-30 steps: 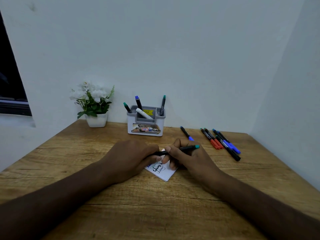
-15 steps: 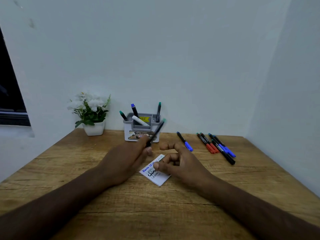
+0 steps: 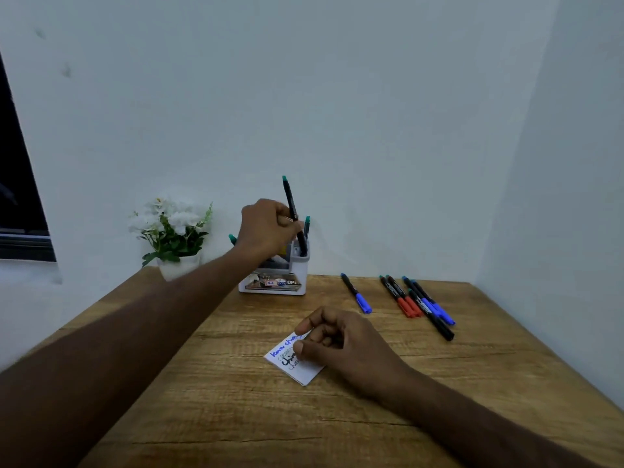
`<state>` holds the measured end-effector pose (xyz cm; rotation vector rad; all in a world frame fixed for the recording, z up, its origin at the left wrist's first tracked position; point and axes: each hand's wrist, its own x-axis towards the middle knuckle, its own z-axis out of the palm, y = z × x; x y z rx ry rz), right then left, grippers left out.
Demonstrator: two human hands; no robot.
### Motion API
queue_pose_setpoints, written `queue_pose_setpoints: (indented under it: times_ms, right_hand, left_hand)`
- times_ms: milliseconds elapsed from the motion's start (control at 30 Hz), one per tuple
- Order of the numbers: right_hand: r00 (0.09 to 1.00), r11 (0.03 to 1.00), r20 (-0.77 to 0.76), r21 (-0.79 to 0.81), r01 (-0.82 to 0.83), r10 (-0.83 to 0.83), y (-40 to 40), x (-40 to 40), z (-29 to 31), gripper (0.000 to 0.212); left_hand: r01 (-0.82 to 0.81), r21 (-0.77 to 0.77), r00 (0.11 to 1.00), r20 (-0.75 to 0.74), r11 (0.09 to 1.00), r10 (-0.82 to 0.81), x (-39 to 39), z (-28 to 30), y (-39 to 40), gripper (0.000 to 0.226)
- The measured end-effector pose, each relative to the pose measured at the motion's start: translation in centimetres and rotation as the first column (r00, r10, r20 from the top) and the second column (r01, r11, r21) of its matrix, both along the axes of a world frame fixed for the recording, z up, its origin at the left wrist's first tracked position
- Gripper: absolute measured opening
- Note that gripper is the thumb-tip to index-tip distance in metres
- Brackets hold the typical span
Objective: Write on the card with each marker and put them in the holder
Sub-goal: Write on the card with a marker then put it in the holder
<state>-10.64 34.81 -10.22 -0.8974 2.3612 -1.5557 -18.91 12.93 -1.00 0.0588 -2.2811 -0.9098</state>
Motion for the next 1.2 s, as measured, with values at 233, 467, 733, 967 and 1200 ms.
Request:
queue_pose_setpoints:
  times_ms: [233,467,733,967,1200]
  right_hand:
    - [1.000,1.000,-0.021,0.010,0.002,-0.002,0.0,-0.2,-0.2,0.018]
    - [1.000,1.000,-0.012,-0.001,-0.010,0.010,0.1,-0.3,-0.3,0.017]
    - [0.895,0.979,-0.400,-0.110,0.169,-0.200,0.5,-0.6,0.0,0.007]
    - [0.788,0.751,-0.606,0.471,0.464,-0.107,2.6,-5.6,0.0,0.037]
    - [0.729,0.679,-0.655,0.445,0.585,-0.199,2.9,-5.1,1.3,0.008]
  left_hand:
    - [-0.040,-0.010,0.993,0.109,0.999,0.040,-1.6,-2.1,-0.3,0.038]
    - [0.038,-0.231,0.964,-0.248,0.972,-0.097,3.7,-2.0,-0.2,0.023]
    - [0.502,-0.390,0.864,0.256,0.772,-0.433,12.0,-10.1,0.6,0.036]
    - [0.484,-0.329,0.874,0.230,0.811,-0.428,11.8,-10.4,1.5,0.064]
    - [0.519,-0.080,0.841,0.225,0.851,-0.492,12.4,-9.9,1.4,0.064]
